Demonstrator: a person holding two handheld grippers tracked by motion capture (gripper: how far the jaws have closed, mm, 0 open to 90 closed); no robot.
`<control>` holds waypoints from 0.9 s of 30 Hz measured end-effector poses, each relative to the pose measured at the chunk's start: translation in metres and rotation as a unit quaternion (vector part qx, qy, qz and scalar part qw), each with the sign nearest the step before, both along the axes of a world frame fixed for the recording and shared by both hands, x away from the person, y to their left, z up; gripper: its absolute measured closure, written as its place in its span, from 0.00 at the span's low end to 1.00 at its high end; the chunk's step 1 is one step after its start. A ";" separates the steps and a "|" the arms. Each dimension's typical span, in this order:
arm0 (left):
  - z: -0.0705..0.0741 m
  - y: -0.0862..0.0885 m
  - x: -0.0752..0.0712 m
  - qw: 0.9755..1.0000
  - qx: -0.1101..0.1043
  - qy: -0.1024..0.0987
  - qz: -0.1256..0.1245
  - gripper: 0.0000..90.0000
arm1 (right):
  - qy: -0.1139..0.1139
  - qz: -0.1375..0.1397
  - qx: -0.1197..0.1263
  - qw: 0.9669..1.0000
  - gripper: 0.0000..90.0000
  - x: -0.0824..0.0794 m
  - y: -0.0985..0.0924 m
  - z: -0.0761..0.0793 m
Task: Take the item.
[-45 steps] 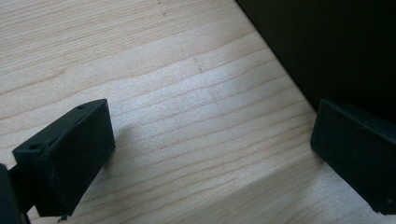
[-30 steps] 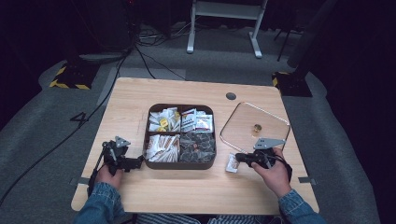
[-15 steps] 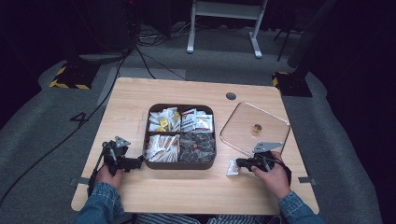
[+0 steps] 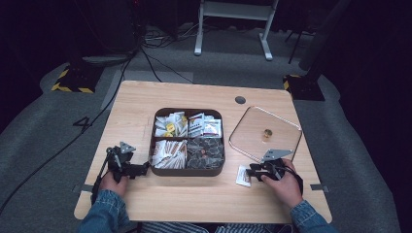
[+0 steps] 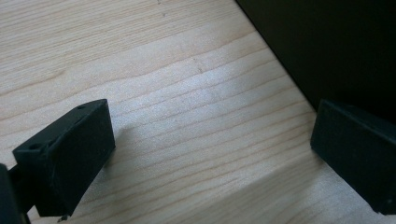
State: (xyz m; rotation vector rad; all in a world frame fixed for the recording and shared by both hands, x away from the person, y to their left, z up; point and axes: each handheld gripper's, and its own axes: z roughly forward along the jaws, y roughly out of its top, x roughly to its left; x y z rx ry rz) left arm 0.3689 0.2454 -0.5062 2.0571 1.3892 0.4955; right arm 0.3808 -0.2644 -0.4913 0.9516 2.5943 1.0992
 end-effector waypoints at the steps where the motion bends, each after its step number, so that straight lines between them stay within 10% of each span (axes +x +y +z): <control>1: 0.000 0.000 0.000 1.000 0.000 0.000 0.000 0.00 | -0.002 -0.001 -0.001 1.000 0.71 0.000 0.000 0.000; 27: 0.000 0.000 0.000 1.000 0.000 0.000 0.000 0.00 | -0.034 -0.026 0.055 0.998 0.63 0.006 0.000 0.031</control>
